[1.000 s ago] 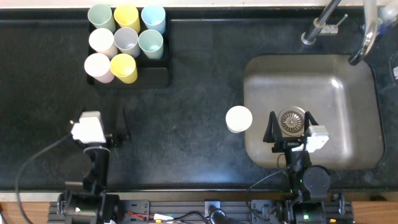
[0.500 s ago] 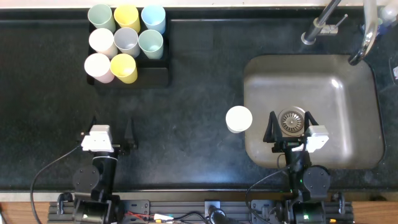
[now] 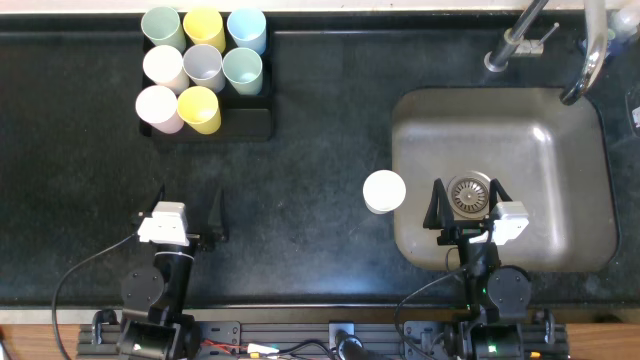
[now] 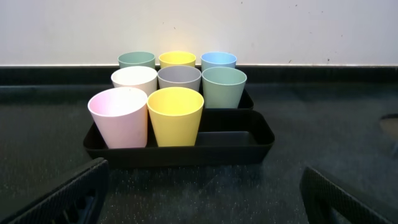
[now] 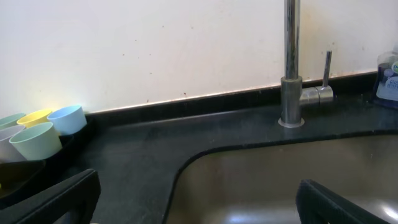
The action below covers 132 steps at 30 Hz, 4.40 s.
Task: Store Cups
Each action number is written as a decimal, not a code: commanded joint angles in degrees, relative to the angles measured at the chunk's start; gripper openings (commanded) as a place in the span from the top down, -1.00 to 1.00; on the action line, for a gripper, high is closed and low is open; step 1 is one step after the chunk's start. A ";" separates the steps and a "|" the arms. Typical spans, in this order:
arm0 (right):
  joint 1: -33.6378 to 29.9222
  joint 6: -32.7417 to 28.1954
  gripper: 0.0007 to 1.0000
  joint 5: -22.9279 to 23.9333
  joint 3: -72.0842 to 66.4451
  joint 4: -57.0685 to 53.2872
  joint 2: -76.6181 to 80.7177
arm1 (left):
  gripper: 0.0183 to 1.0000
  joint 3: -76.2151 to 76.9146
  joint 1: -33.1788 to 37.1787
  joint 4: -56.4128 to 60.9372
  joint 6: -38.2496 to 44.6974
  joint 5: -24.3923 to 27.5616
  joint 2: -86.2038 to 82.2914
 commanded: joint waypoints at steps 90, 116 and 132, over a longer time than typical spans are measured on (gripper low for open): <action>-0.28 0.02 -0.99 -0.57 43.60 -2.29 51.23 | -1.00 -0.61 -0.26 0.31 -0.42 0.59 -0.72; 1.53 0.61 -1.00 -7.39 43.63 -5.22 51.43 | -1.00 -0.61 -0.26 0.31 -0.42 0.57 -0.72; 11.37 -18.05 -0.99 -8.00 57.59 -42.84 60.54 | -1.00 -0.61 -0.26 0.28 -0.42 0.57 -0.74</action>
